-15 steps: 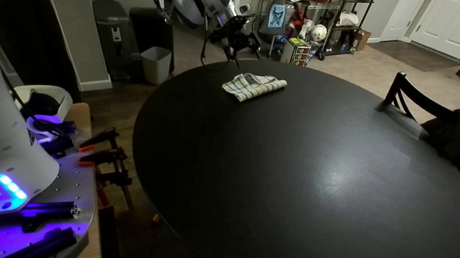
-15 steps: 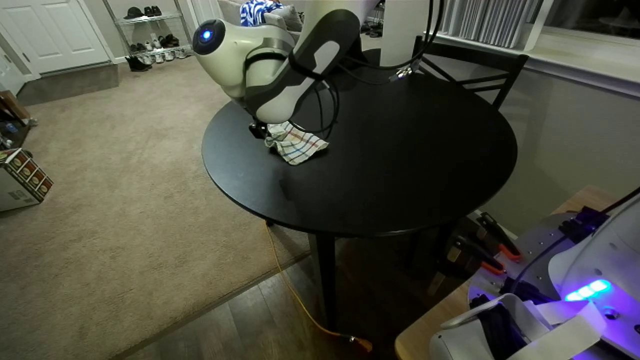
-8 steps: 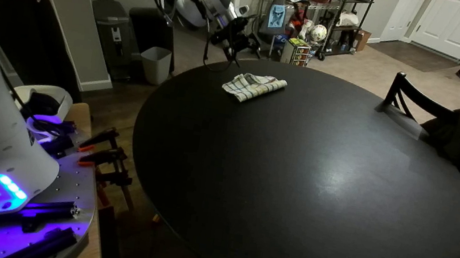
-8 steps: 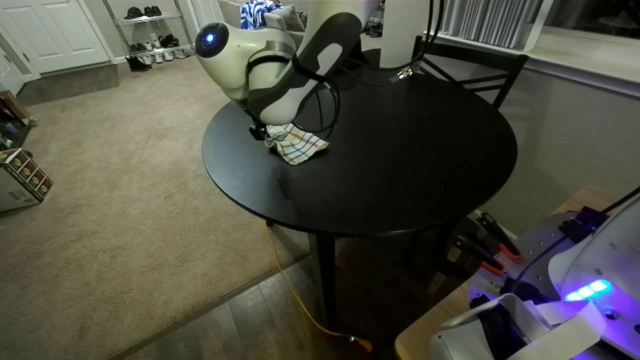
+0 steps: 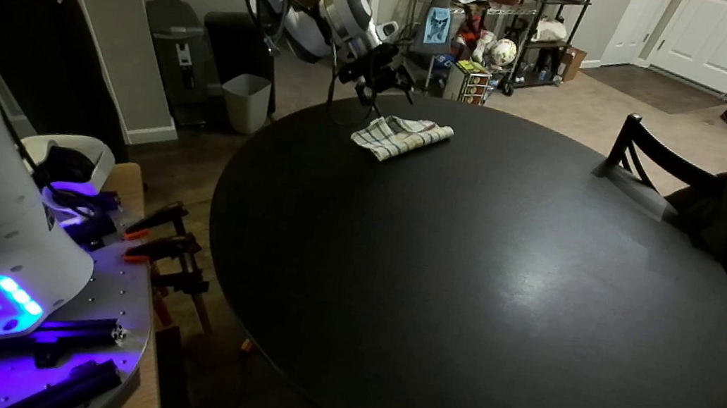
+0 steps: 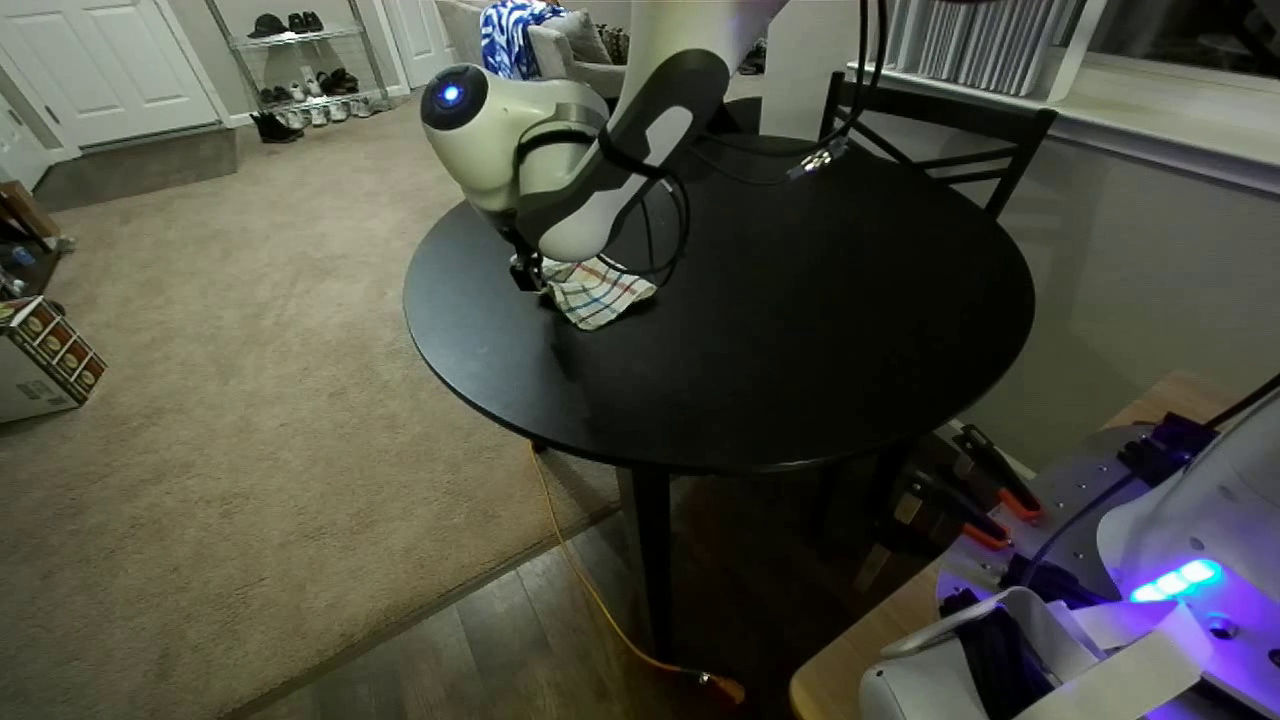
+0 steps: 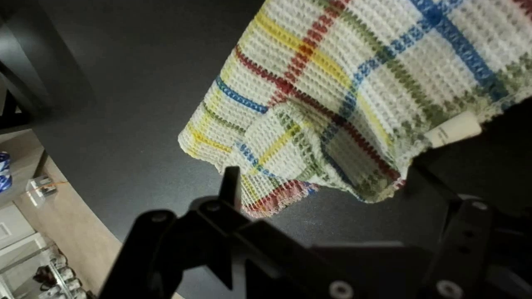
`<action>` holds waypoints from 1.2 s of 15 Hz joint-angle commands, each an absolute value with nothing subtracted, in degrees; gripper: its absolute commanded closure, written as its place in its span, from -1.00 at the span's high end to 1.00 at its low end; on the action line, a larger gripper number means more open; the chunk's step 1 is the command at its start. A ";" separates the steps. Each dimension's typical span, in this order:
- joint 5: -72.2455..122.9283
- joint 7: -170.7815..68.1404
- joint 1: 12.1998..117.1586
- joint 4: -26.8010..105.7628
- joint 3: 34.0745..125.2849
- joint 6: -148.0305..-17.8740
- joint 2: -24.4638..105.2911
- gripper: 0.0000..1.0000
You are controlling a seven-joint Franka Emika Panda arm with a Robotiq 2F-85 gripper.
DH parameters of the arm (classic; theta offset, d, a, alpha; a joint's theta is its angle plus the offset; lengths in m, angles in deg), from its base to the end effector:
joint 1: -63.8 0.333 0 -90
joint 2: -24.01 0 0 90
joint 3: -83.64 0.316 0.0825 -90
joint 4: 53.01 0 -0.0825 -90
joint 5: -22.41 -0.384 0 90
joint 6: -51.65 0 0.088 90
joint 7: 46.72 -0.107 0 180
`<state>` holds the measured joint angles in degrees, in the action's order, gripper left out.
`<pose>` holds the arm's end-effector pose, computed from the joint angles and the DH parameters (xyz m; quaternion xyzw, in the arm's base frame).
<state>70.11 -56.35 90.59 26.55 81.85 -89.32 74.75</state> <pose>0.6765 0.3220 0.1948 0.8579 0.4137 0.1668 0.2552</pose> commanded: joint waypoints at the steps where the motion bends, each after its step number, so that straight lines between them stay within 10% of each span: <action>1: 71.10 -54.33 89.49 27.07 82.56 -91.36 74.45 1.00; 18: 72.93 -52.61 87.59 24.37 82.40 -92.26 76.68 1.00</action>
<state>72.63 -54.92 89.40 24.72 81.36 -90.39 75.57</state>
